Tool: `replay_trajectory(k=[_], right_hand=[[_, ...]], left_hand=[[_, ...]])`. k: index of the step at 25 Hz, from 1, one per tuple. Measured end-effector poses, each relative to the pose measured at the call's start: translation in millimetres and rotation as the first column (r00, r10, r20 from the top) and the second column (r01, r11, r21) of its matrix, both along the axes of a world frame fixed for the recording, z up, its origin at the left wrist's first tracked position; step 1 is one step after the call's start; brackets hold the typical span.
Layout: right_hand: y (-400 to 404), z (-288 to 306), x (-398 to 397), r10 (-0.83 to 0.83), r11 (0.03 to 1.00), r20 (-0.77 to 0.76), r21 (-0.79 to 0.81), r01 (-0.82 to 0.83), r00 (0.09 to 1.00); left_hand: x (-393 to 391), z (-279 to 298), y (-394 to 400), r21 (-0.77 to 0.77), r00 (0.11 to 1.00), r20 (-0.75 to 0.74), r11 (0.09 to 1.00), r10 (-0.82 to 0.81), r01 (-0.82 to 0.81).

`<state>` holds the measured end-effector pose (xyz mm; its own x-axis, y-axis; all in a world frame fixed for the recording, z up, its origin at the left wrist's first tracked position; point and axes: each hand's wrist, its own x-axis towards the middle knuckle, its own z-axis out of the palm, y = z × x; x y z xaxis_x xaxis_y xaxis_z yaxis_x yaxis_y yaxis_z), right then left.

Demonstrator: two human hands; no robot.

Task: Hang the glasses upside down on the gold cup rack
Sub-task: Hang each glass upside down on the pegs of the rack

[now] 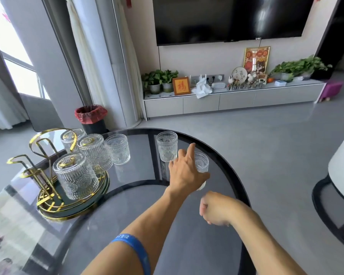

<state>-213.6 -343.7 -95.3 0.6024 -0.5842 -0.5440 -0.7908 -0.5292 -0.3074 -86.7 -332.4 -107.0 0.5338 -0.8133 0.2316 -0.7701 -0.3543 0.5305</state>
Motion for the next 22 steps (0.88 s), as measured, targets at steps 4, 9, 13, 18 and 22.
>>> replay_trajectory(k=[4, 9, 13, 18, 22], right_hand=[[7, 0, 10, -0.194, 0.971, 0.194, -0.102, 0.217, 0.962], [46, 22, 47, -0.803, 0.568, 0.455, 0.780, 0.262, 0.385], [90, 36, 75, -0.849, 0.259, 0.325, 0.943, -0.208, 0.417], [134, 67, 116, -0.854, 0.251, 0.365, 0.914, -0.320, 0.371], [151, 108, 151, -0.722, 0.556, 0.599, 0.800, -0.225, 0.345]], left_hand=[[11, 1, 50, -0.224, 0.992, -0.126, 0.975, -0.013, -0.016], [24, 36, 120, -0.439, 0.997, -0.071, 0.896, 0.034, -0.061], [44, 62, 178, -0.498, 0.998, -0.065, 0.866, 0.005, -0.037], [94, 87, 243, -0.490, 1.000, -0.023, 0.872, 0.008, -0.019], [132, 97, 276, -0.540, 0.995, 0.009, 0.838, 0.097, -0.077]])
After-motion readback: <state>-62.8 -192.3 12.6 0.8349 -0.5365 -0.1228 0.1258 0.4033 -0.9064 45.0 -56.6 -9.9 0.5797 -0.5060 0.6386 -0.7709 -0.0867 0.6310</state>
